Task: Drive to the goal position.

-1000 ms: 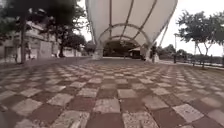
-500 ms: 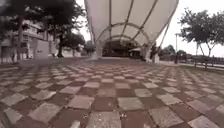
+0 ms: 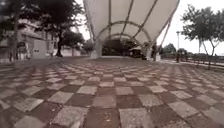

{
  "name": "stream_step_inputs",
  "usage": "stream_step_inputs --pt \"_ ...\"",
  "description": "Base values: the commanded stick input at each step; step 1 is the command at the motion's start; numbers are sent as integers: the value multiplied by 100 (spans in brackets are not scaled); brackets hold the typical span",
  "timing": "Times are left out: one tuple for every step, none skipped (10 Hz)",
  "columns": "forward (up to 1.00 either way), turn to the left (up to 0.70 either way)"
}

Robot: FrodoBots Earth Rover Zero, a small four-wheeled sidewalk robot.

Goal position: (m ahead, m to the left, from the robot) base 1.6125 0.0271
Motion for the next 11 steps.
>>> stream_step_inputs --pt "70 0" --pt "70 0" --pt "70 0" --pt "70 0" --pt "70 0" --pt "70 0" --pt "70 0" --pt "70 0" --pt "70 0" --pt "70 13" --pt "70 33"
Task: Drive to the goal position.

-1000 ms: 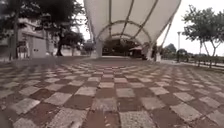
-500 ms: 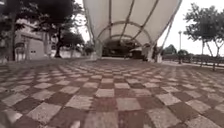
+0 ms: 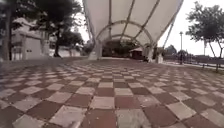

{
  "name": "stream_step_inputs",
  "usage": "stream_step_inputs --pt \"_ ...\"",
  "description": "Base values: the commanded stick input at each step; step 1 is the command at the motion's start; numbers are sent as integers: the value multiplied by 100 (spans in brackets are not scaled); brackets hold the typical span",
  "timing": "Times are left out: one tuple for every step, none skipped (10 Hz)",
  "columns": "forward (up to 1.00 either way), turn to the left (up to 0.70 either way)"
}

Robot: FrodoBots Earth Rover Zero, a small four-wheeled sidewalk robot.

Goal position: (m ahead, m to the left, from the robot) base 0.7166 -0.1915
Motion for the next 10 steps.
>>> stream_step_inputs --pt "70 27" --pt "70 7" --pt "70 0" --pt "70 0" --pt "70 0" --pt "70 0" --pt "70 0" --pt "70 0" --pt "70 0" --pt "70 0"
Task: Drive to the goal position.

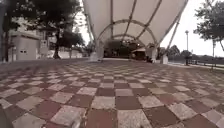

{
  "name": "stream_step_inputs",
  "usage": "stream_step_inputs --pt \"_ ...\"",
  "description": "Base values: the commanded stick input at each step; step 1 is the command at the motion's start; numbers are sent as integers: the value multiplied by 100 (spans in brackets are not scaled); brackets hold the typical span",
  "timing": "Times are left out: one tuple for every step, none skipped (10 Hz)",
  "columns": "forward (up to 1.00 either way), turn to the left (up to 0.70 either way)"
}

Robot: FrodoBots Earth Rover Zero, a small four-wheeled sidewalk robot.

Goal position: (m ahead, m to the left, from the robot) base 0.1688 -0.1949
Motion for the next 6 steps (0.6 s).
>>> stream_step_inputs --pt "70 0" --pt "70 0" --pt "70 0" --pt "70 0" --pt "70 0" --pt "70 0"
